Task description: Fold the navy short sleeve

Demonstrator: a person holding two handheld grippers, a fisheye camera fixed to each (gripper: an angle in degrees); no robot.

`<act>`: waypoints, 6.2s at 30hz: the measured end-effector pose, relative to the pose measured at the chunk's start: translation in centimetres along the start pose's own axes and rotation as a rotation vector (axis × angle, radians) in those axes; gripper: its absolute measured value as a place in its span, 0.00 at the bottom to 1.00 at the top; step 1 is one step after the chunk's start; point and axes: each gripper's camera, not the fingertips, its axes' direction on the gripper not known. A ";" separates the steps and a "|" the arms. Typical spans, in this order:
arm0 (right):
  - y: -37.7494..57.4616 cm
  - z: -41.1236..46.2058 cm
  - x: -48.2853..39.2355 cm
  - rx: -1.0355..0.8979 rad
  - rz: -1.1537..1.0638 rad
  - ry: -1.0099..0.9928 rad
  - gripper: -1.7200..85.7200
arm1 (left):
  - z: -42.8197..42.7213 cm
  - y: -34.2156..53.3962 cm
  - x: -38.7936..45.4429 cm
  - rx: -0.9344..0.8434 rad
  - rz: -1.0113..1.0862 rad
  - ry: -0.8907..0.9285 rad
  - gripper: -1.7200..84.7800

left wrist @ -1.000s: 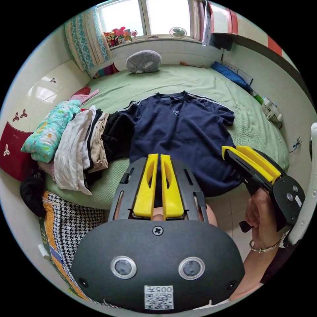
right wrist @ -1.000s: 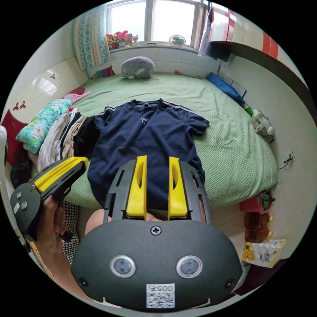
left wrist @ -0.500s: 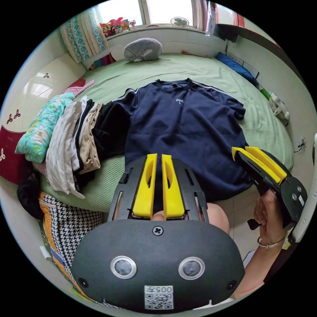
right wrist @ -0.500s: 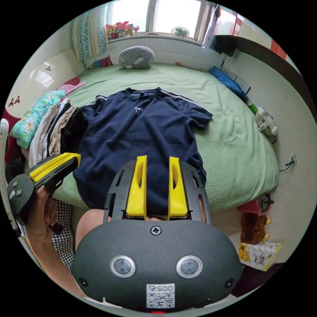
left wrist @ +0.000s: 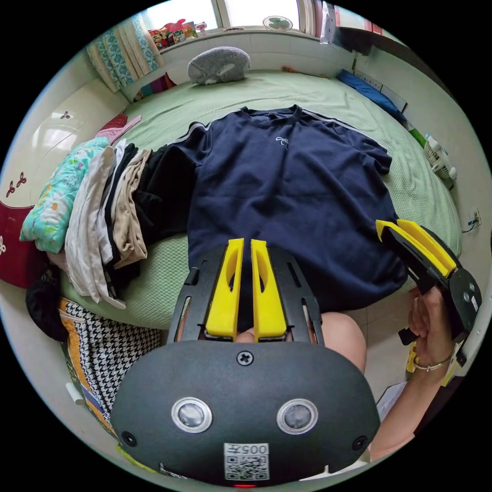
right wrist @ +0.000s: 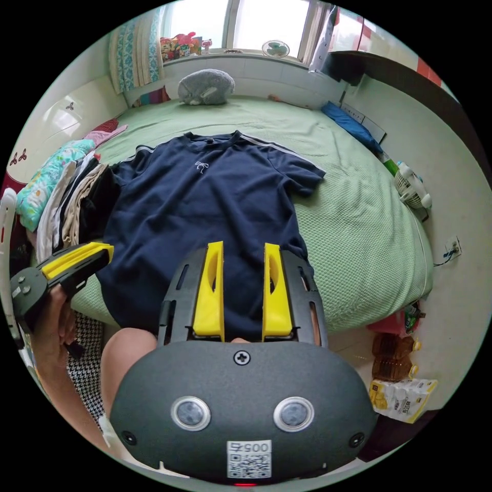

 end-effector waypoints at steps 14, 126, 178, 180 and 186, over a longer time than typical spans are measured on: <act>2.8 2.9 8.3 -0.075 0.098 0.093 0.11 | 1.3 -0.1 3.2 -0.008 0.047 -0.007 0.07; -45.4 34.4 -37.6 0.104 -1.004 -0.352 0.01 | 35.5 -19.2 -32.9 0.151 -0.213 0.120 0.02; -48.7 49.7 -40.2 -0.045 -0.852 -0.122 0.06 | 41.4 -25.6 -21.2 0.035 -0.011 0.105 0.09; -48.9 50.7 -40.7 -0.095 -0.835 -0.100 0.03 | 41.3 -25.5 -20.7 0.030 0.003 0.095 0.09; -51.0 49.0 -40.3 -0.006 -0.750 -0.188 0.00 | 40.6 -25.7 -21.0 0.044 -0.032 0.163 0.08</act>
